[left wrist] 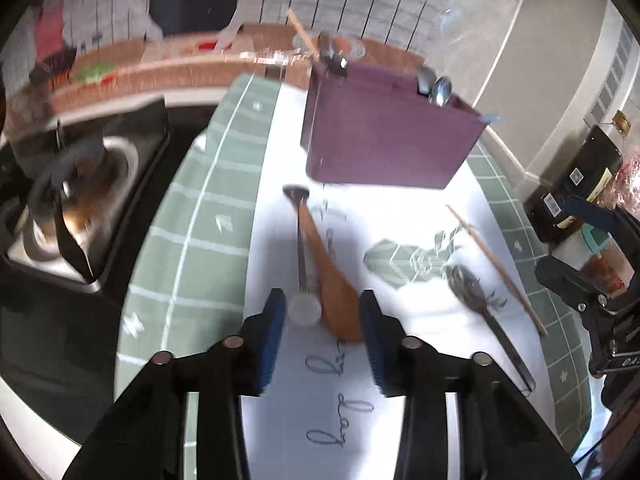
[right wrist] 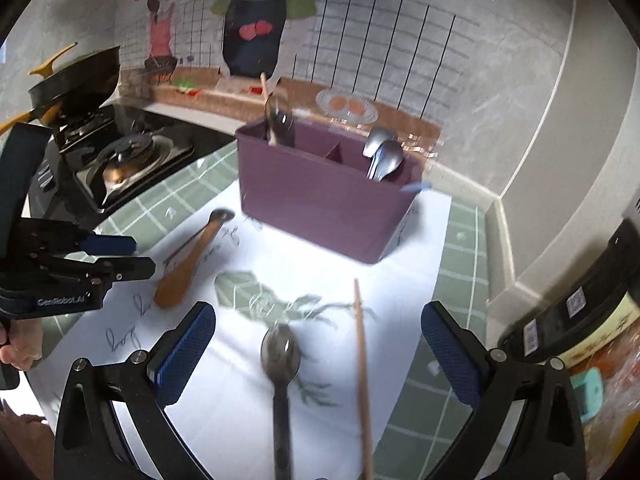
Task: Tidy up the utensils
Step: 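Grasp the white-ball-handled spoon with the left gripper while the right grasps a dark spoon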
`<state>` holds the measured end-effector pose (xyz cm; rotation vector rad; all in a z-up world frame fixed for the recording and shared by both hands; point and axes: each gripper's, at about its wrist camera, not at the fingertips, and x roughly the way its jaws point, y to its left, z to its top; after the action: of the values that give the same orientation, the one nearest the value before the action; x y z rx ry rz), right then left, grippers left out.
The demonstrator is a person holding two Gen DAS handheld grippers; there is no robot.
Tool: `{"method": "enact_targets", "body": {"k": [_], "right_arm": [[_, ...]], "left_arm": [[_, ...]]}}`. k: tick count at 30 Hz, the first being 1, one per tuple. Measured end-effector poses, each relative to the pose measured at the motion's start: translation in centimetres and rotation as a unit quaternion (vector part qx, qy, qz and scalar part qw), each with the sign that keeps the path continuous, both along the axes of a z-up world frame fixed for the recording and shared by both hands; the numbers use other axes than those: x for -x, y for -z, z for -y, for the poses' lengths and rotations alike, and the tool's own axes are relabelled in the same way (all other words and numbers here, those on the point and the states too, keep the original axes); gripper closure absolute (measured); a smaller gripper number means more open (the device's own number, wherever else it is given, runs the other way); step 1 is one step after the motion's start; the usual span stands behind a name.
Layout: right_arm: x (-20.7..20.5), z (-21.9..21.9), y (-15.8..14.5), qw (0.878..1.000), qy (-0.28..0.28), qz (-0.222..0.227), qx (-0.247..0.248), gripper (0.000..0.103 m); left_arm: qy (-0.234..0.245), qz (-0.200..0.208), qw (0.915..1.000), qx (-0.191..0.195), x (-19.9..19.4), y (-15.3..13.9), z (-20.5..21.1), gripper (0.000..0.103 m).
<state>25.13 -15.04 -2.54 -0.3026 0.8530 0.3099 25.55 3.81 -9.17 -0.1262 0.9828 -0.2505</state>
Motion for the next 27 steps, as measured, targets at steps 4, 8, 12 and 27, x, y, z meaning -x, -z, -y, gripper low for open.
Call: {"method": "enact_targets", "body": {"k": [4,8,12,27], "right_arm": [[0.4,0.5,1.4,1.0,0.011,-0.016,0.001,0.001],[0.1,1.9,2.6,0.997,0.039,-0.051,-0.033,0.001],[-0.2,2.5,3.6,0.995,0.056,-0.07,-0.041,0.006],[-2.5,-2.3,7.8,0.991,0.012,-0.136,-0.004,0.038]], "left_arm": [[-0.015,-0.009,0.9999,0.002,-0.1,1.0,-0.3,0.065],[-0.019,-0.013,0.9997,-0.003,-0.5,1.6,-0.2,0.065],[-0.021,-0.026,0.9994,0.001,-1.2,2.5,-0.2,0.071],[-0.027,0.025,0.9992,-0.014,0.0,0.2,-0.5,0.081]]}}
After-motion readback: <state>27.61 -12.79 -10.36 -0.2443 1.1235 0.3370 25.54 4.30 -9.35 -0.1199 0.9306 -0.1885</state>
